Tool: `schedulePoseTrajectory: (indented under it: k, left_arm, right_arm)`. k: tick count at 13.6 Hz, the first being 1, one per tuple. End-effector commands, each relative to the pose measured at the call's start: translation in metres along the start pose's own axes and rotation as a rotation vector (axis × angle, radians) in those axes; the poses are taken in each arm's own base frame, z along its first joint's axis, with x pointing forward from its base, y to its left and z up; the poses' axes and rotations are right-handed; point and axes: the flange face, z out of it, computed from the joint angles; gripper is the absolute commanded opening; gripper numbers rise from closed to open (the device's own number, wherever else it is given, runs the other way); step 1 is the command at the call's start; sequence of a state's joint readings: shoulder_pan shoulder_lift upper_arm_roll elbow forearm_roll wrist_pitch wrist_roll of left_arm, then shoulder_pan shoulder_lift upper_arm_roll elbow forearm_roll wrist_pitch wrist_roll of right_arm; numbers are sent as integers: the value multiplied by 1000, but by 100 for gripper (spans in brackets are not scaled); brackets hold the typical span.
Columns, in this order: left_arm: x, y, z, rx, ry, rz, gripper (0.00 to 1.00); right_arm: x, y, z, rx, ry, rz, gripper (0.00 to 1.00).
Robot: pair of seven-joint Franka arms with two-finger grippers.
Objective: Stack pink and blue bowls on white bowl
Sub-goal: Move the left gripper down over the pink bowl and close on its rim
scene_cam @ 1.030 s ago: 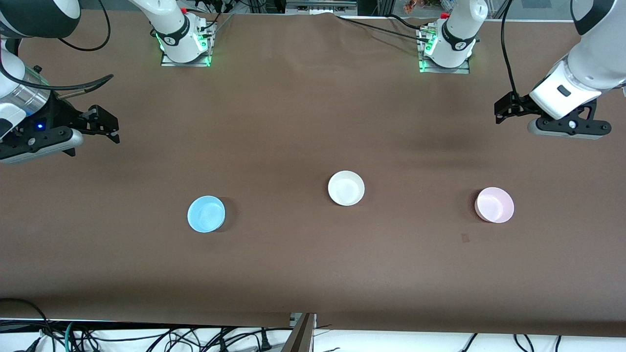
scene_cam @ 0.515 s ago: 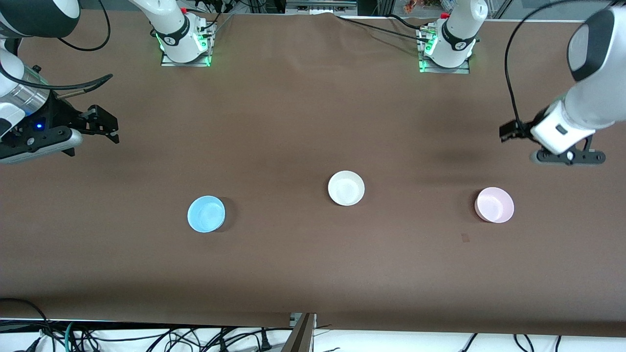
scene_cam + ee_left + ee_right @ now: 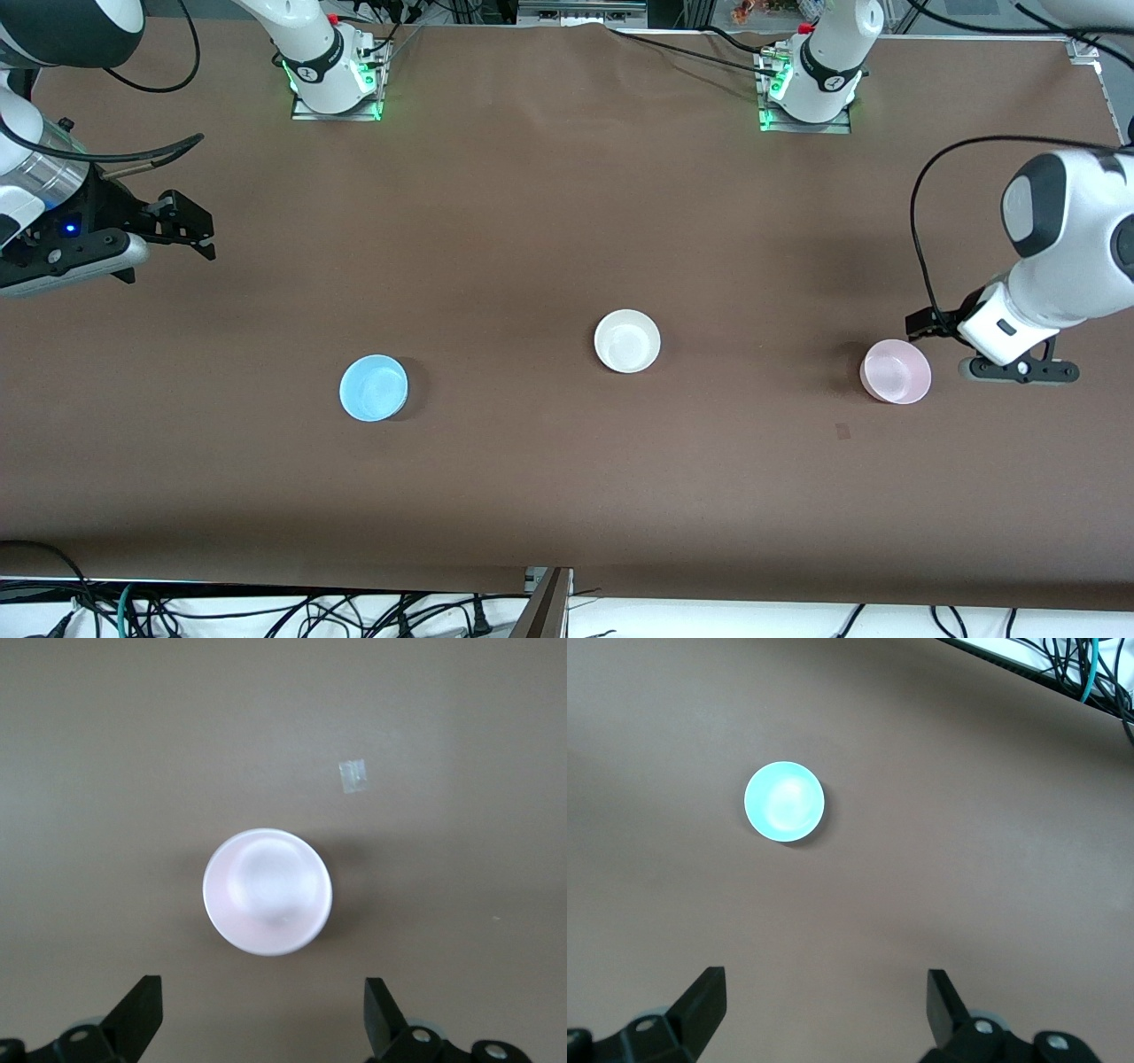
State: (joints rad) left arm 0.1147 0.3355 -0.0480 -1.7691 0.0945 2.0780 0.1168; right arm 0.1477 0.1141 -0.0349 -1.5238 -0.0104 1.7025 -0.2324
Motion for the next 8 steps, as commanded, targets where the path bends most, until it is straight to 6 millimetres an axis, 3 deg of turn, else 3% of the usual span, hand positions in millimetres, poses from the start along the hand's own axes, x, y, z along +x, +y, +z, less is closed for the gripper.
schedulePoseTrajectory:
  k: [1,3,8]
  left_arm:
    - [20,-15,22,2,46,80,100]
    - [28,-33,51,-15,55,99,100]
    - [40,-52,108,-20,115,174,100]
  right_arm:
    - [0,1,-6,2,10,-1,100]
    - [0,0,-6,3,8,-2,100]
    - [0,1,-6,2,10,1,100]
